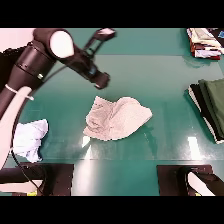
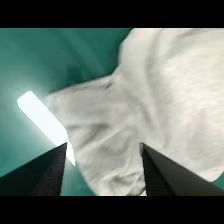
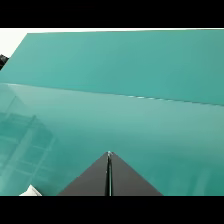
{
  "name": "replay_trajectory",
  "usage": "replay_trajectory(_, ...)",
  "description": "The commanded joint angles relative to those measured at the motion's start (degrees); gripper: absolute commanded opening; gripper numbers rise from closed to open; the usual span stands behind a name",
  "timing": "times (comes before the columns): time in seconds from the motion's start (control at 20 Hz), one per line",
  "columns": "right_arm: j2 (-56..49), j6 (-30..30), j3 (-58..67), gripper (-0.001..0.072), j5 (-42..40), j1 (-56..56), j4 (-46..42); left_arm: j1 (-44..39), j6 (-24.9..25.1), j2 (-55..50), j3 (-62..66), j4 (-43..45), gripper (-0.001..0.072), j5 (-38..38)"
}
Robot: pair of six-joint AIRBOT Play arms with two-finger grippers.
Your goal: Fold the shirts.
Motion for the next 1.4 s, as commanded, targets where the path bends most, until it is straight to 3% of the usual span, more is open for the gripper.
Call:
replay_trajectory(0.0,0.0,0.0,0.0,0.0015,0.2,0.0,-0.1,10.0,-0.5,-0.3,-8.2,-7.5,0.0537,-3.8)
replay_trajectory(0.3,-0.1,0.0,0.0,0.0015,0.2,0.0,-0.1,12.3,1.1,0.0,-29.9,-15.8,0.0537,3.3)
replay_trajectory(0.7,-0.2,0.0,0.0,0.0015,0.7,0.0,-0.1,10.6,4.4,0.0,-38.2,-22.9,0.0536,6.4)
replay_trajectory(0.75,-0.2,0.0,0.0,0.0015,0.7,0.0,-0.1,10.1,4.4,0.0,-38.3,-22.9,0.0449,7.4)
replay_trajectory(0.8,-0.2,0.0,0.0,0.0015,1.2,0.0,-0.1,10.1,4.4,0.1,-38.2,-23.0,0.0154,8.4)
replay_trajectory(0.85,-0.2,0.0,0.0,0.0015,2.2,0.0,-0.2,10.3,4.5,0.3,-37.9,-22.5,0.0029,9.1)
replay_trajectory(1.0,-0.8,0.0,-0.1,0.0015,7.6,0.0,-3.5,13.8,4.4,3.3,-33.7,-22.3,0.0021,7.9)
replay_trajectory(1.25,-9.0,0.1,-0.7,0.0022,23.4,0.4,-7.1,20.5,4.4,12.8,-22.8,-21.7,0.0021,8.3)
replay_trajectory(1.3,-11.3,0.2,-2.3,0.0165,24.2,1.2,-7.0,20.7,4.4,14.0,-21.3,-21.0,0.0022,8.6)
replay_trajectory(1.35,-13.5,0.5,-4.5,0.0393,23.8,2.2,-7.1,20.7,4.4,14.9,-20.6,-19.9,0.0022,8.7)
